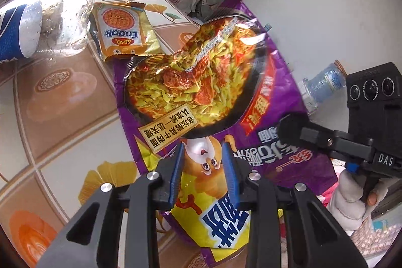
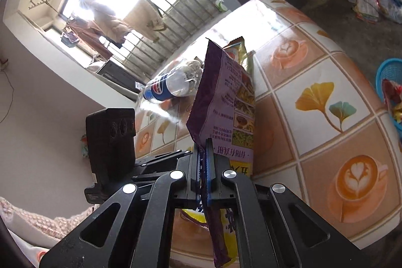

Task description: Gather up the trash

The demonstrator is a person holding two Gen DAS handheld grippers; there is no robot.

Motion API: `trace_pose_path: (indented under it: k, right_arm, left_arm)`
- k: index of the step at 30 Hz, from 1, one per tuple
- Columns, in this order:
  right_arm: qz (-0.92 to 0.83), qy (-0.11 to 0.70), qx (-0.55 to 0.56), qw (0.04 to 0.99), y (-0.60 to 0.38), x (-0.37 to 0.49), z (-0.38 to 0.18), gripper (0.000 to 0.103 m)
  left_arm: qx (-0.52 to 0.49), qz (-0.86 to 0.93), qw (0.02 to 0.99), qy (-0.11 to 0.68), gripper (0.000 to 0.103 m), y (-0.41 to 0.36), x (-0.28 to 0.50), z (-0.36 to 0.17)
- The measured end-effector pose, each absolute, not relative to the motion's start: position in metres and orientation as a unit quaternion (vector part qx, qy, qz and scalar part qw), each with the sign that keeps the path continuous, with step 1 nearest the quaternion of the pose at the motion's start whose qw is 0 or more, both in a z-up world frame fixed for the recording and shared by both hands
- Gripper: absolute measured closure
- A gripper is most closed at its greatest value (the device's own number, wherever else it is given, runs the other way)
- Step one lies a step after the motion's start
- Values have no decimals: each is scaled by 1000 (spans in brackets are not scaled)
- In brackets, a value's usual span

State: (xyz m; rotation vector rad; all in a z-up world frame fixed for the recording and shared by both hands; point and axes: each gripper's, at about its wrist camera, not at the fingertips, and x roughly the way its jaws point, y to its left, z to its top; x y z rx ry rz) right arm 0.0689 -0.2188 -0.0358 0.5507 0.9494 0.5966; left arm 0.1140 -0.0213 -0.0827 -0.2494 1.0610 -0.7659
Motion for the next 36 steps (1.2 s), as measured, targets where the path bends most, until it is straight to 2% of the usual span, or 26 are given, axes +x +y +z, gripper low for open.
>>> trace_pose_path:
  k: [6,10,13,17,20,22,24,25,36]
  right_arm:
    - [298,471,294,777,-208,84,-62,101]
    - [299,492,281,768,-195,90,-72,101]
    - [282,521,258,763,-184,93,-85,101]
    - [294,517,261,761,-176,93,-86,100]
    - [303,509,242,768,-170,90,-80,91]
    - [321,498,237,770,-167,85,-74,66]
    - [330,483,216,782,-161,80,-67,49]
    - [330,477,196,790,-157,77,-64,45]
    - [331,419,-68,843,-97,31,-56,32]
  left_arm:
    - [-137,-364,780,490,73,6,105,-83]
    - [-158,-335,792,485,73,41,104,-77]
    - [-192,-318,805,462,73,67,108,-62]
    - [-224,-352,802,427,73,71,111,-35]
    - [-213,-383,794,422,73,51,113,-25]
    - [-206,-398,784,428,73,34,120,-23]
    - [-198,-410,775,437,73,22,122,-27]
    - [-194,-413,771,443,73,17,123,-29]
    - [-188,-416,738,497,73,5,134,-61]
